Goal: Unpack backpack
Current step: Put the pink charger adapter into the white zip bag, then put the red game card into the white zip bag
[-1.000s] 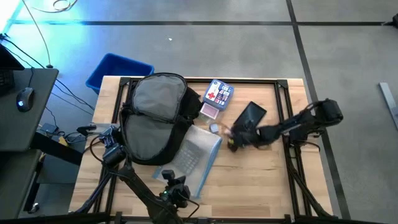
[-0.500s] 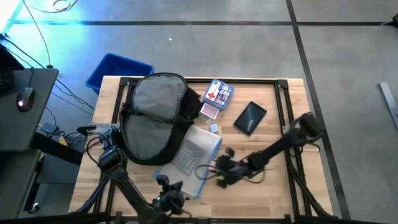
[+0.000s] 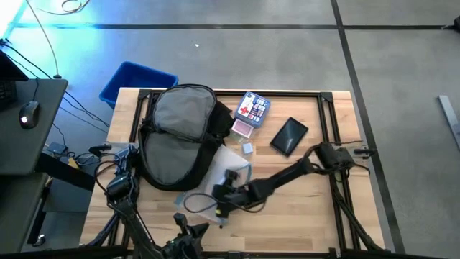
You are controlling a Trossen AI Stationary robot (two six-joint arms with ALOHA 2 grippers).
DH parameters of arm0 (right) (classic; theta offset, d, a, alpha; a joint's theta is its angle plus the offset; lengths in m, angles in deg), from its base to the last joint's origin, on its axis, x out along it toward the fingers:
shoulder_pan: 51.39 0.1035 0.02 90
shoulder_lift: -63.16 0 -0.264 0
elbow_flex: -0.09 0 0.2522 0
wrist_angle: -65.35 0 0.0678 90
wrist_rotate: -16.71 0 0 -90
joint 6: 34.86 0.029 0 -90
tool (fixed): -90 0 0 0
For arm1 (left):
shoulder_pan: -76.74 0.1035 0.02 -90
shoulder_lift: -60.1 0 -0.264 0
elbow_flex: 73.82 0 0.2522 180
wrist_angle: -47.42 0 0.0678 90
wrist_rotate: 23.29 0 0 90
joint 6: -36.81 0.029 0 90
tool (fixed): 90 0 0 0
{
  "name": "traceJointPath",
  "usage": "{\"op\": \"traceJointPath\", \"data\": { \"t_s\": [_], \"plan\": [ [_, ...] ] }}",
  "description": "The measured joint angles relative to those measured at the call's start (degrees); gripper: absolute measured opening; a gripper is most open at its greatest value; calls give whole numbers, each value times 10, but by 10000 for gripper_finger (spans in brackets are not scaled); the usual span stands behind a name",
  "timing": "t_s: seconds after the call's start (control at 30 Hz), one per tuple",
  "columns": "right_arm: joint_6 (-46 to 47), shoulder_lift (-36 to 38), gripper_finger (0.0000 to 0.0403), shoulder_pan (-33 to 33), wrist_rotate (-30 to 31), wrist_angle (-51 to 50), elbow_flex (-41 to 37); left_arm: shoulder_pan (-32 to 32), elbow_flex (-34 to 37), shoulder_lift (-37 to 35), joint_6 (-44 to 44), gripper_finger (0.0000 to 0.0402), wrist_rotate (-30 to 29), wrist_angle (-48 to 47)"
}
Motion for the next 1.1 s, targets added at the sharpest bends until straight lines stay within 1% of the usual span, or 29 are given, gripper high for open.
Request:
{"op": "traceJointPath", "data": {
  "t_s": [0.07,0.17,0.27,0.33,0.43,0.57,0.67,0.73,0.8,0.87,0.93,1.03,1.1],
  "plan": [
    [9,-15,252,-13,-15,-2,15,0,0,0,0,0,1,1],
    [10,-24,285,-29,-45,-3,21,0,0,0,0,0,1,1],
    [9,-18,306,-34,-68,-18,19,0,0,0,0,0,1,1],
    [7,-10,314,-27,-66,-49,18,0,0,0,0,0,2,1],
    [11,6,319,-7,-31,-101,18,0,0,0,0,0,4,2],
    [31,30,320,26,52,-167,18,0,0,0,0,0,5,3],
    [56,50,321,47,95,-221,17,0,0,0,0,0,8,5],
    [80,64,321,61,110,-257,17,0,0,0,0,0,9,7],
    [104,73,321,74,110,-298,17,1,4,0,0,0,8,13],
    [127,77,321,89,104,-346,17,2,5,0,0,0,10,14],
    [157,79,321,105,94,-419,17,2,5,0,0,0,10,14],
    [265,81,319,121,109,-580,17,2,5,0,-1,0,13,17],
    [345,86,319,119,126,-681,12,2,5,0,-5,0,15,18]
  ]
}}
